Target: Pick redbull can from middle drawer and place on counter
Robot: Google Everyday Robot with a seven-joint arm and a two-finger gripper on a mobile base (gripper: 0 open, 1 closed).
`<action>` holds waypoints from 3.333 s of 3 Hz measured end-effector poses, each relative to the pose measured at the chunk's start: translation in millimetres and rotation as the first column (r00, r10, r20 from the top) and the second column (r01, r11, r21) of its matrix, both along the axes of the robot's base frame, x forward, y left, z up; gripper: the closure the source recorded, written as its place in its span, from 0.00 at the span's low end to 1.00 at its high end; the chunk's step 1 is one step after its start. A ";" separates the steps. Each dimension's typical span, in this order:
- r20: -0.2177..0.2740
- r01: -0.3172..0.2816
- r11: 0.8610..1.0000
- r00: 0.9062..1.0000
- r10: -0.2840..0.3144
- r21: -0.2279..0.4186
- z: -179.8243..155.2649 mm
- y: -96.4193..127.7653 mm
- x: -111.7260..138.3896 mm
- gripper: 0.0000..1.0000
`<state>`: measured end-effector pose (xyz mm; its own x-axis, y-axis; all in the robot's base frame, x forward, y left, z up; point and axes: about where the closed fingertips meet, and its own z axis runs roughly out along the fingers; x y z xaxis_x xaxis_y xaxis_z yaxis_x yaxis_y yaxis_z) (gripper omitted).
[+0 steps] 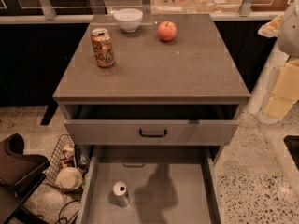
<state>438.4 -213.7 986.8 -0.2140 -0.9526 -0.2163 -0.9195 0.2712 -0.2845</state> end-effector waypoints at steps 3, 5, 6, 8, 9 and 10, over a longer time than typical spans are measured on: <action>0.047 -0.019 0.989 0.999 0.013 0.148 -35.1 -28.7 -32.4 0.00; 0.123 -0.083 0.952 0.991 0.048 0.295 -88.7 -46.6 -68.5 0.00; 0.152 -0.064 0.918 0.988 0.004 0.392 -134.7 -47.4 -106.2 0.00; 0.153 -0.038 0.899 0.988 -0.032 0.435 -166.9 -54.6 -100.5 0.00; 0.154 -0.014 0.868 0.985 -0.072 0.497 -224.9 -60.2 -98.9 0.00; 0.153 -0.021 0.836 0.985 -0.075 0.549 -269.9 -54.3 -96.0 0.00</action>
Offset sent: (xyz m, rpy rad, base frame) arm -0.0368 -0.0377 -0.0412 0.2097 -0.0329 0.0079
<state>342.4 -268.1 717.0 -0.1539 -0.6624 -0.7332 -0.8636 0.4507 -0.2259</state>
